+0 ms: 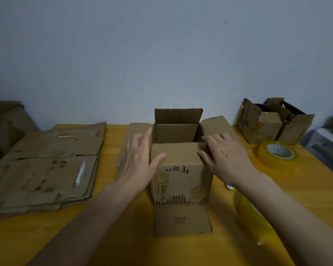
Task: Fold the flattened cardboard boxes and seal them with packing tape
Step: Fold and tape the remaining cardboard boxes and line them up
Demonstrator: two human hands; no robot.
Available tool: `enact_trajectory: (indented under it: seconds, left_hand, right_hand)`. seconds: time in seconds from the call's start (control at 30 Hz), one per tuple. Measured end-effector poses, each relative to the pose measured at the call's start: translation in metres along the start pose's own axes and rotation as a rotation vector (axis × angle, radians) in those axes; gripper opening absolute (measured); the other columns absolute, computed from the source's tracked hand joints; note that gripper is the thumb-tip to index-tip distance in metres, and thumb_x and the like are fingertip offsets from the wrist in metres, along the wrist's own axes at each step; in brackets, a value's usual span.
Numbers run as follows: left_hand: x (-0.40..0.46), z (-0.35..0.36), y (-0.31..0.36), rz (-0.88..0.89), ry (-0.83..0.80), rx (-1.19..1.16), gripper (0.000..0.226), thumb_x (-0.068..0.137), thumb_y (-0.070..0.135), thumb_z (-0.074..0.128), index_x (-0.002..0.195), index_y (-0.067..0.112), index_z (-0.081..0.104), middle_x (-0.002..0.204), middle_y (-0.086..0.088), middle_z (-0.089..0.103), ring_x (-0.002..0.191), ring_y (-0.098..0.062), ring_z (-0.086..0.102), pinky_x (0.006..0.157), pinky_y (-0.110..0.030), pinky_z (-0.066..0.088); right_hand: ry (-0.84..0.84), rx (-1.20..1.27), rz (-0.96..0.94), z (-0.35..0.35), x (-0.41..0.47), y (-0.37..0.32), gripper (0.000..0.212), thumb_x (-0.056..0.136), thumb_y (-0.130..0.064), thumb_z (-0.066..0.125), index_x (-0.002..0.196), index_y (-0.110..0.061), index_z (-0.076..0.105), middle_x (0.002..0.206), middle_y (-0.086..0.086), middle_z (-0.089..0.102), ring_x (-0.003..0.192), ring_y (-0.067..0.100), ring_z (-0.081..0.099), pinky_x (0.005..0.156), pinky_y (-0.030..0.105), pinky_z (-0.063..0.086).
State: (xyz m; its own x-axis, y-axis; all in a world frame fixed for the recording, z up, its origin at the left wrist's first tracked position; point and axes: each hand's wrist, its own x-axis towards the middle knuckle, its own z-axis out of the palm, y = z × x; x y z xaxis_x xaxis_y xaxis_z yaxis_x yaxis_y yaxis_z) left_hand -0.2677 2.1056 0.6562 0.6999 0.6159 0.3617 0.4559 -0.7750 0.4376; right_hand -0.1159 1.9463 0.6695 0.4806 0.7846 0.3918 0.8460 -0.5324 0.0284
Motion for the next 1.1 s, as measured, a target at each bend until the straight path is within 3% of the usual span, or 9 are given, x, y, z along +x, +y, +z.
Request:
enact_trajectory:
  seconds: [0.1, 0.2, 0.33, 0.43, 0.63, 0.77, 0.93, 1.0, 1.1]
  left_hand:
    - [0.002, 0.007, 0.0, 0.048, -0.124, 0.161, 0.079, 0.09, 0.065, 0.032, 0.152, 0.034, -0.005, 0.16, 0.002, 0.013, 0.147, -0.017, 0.01, 0.121, -0.045, 0.01]
    - [0.002, 0.011, 0.001, 0.029, -0.252, 0.302, 0.084, 0.077, 0.077, 0.005, 0.149, 0.039, -0.015, 0.163, 0.003, -0.006, 0.149, -0.02, -0.008, 0.119, -0.055, -0.004]
    - [0.003, 0.009, 0.005, 0.016, -0.293, 0.379, 0.09, 0.071, 0.08, -0.001, 0.149, 0.039, -0.015, 0.162, 0.001, -0.008, 0.148, -0.024, -0.012, 0.117, -0.059, -0.006]
    - [0.003, 0.008, 0.007, -0.004, -0.319, 0.398, 0.092, 0.069, 0.081, -0.001, 0.15, 0.039, -0.014, 0.163, 0.0, -0.007, 0.149, -0.024, -0.011, 0.117, -0.06, -0.005]
    - [0.002, 0.007, 0.004, -0.018, -0.343, 0.38, 0.094, 0.068, 0.082, -0.004, 0.151, 0.037, -0.011, 0.163, 0.001, -0.007, 0.149, -0.024, -0.009, 0.117, -0.06, -0.001]
    - [0.003, 0.009, 0.008, -0.019, -0.329, 0.371, 0.094, 0.07, 0.081, -0.002, 0.152, 0.036, -0.004, 0.163, 0.001, -0.004, 0.149, -0.023, -0.007, 0.117, -0.06, 0.0]
    - [0.0, -0.01, 0.007, -0.154, -0.157, 0.447, 0.101, 0.072, 0.088, 0.017, 0.153, 0.032, -0.004, 0.162, -0.005, -0.004, 0.149, -0.027, 0.0, 0.115, -0.064, -0.004]
    - [-0.004, -0.026, 0.006, -0.238, -0.001, 0.28, 0.101, 0.078, 0.079, 0.041, 0.154, 0.028, -0.003, 0.163, -0.006, 0.001, 0.149, -0.026, 0.007, 0.118, -0.057, 0.002]
    - [-0.008, -0.036, 0.013, -0.232, 0.151, -0.455, 0.098, 0.083, 0.044, 0.067, 0.154, 0.028, 0.002, 0.16, 0.002, 0.019, 0.142, -0.019, 0.028, 0.116, -0.042, 0.028]
  right_hand:
    - [0.001, 0.024, 0.029, -0.001, 0.001, -0.002, 0.047, 0.097, -0.048, 0.038, 0.134, -0.02, 0.043, 0.123, 0.0, 0.055, 0.109, 0.016, 0.047, 0.088, 0.028, 0.041]
    - [-0.05, 0.077, 0.068, -0.007, 0.01, -0.007, 0.061, 0.094, -0.047, 0.048, 0.145, -0.02, 0.027, 0.136, 0.004, 0.044, 0.12, 0.019, 0.044, 0.093, 0.029, 0.042]
    - [-0.122, 0.218, 0.103, -0.014, 0.045, -0.011, 0.096, 0.084, -0.039, 0.068, 0.152, -0.025, 0.001, 0.16, 0.005, 0.002, 0.144, 0.028, 0.017, 0.107, 0.042, 0.037]
    - [-0.172, 0.276, 0.11, -0.014, 0.072, -0.011, 0.109, 0.079, -0.038, 0.074, 0.152, -0.026, -0.006, 0.16, 0.002, -0.011, 0.147, 0.029, -0.001, 0.112, 0.046, 0.029]
    - [-0.413, 0.103, 0.03, -0.01, 0.078, -0.009, 0.088, 0.083, -0.07, 0.048, 0.152, -0.027, 0.015, 0.156, 0.003, 0.025, 0.144, 0.028, 0.019, 0.117, 0.05, 0.013]
    - [-0.52, -0.043, -0.03, -0.002, 0.065, -0.014, 0.073, 0.087, -0.075, 0.024, 0.149, -0.035, 0.024, 0.155, -0.001, 0.028, 0.143, 0.027, 0.02, 0.115, 0.056, 0.003]
    - [-0.523, -0.065, -0.023, 0.003, 0.062, -0.014, 0.074, 0.088, -0.075, 0.017, 0.149, -0.033, 0.026, 0.157, -0.003, 0.025, 0.144, 0.027, 0.019, 0.114, 0.058, 0.0]
    - [-0.516, -0.06, -0.023, 0.003, 0.062, -0.013, 0.074, 0.088, -0.074, 0.018, 0.149, -0.032, 0.025, 0.157, -0.002, 0.026, 0.144, 0.027, 0.02, 0.114, 0.059, 0.0]
    - [-0.517, -0.058, -0.018, 0.003, 0.06, -0.013, 0.073, 0.089, -0.074, 0.017, 0.148, -0.032, 0.026, 0.156, -0.002, 0.028, 0.143, 0.027, 0.023, 0.114, 0.059, -0.001]
